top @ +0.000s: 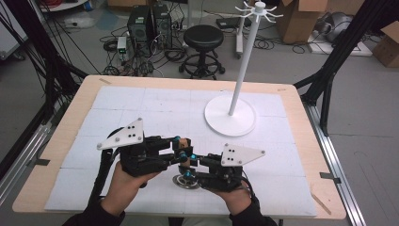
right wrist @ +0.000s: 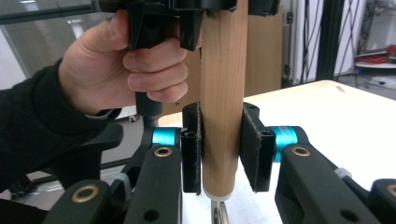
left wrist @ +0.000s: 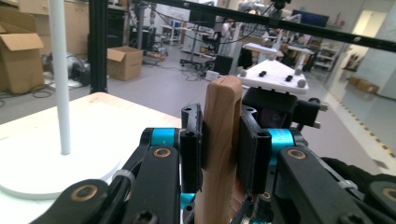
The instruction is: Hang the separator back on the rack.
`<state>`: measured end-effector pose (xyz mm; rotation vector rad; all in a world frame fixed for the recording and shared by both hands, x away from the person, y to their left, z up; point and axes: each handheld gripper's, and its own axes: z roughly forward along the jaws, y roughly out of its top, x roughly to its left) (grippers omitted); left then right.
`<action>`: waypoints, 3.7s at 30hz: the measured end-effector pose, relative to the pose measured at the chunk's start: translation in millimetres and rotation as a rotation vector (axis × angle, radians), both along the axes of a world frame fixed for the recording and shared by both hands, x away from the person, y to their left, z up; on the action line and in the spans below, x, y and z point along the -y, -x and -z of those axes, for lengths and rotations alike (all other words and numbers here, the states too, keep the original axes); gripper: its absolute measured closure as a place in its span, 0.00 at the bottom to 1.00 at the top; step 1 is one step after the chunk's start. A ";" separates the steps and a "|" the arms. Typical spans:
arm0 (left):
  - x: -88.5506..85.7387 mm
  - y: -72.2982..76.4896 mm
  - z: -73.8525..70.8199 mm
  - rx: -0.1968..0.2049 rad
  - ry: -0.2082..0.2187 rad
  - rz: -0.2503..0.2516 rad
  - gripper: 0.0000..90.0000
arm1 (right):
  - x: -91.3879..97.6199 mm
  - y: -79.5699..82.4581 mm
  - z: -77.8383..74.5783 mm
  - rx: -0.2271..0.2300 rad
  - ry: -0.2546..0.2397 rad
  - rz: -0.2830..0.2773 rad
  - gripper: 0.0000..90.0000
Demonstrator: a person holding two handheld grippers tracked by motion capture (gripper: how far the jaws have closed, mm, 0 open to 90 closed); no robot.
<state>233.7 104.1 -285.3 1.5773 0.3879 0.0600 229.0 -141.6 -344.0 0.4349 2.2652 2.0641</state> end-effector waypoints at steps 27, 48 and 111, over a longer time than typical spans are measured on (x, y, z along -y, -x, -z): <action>-133.7 -16.0 90.8 0.038 -0.041 -0.333 0.19 | 67.8 -99.6 -35.0 -0.033 -0.028 0.137 0.80; -142.3 -18.0 96.5 0.027 -0.020 -0.338 0.19 | 81.1 -177.7 -131.2 0.013 -0.026 0.349 0.80; -153.5 -28.1 101.9 -0.034 0.004 -0.404 0.17 | 139.4 -46.4 11.5 -0.005 0.215 0.688 0.18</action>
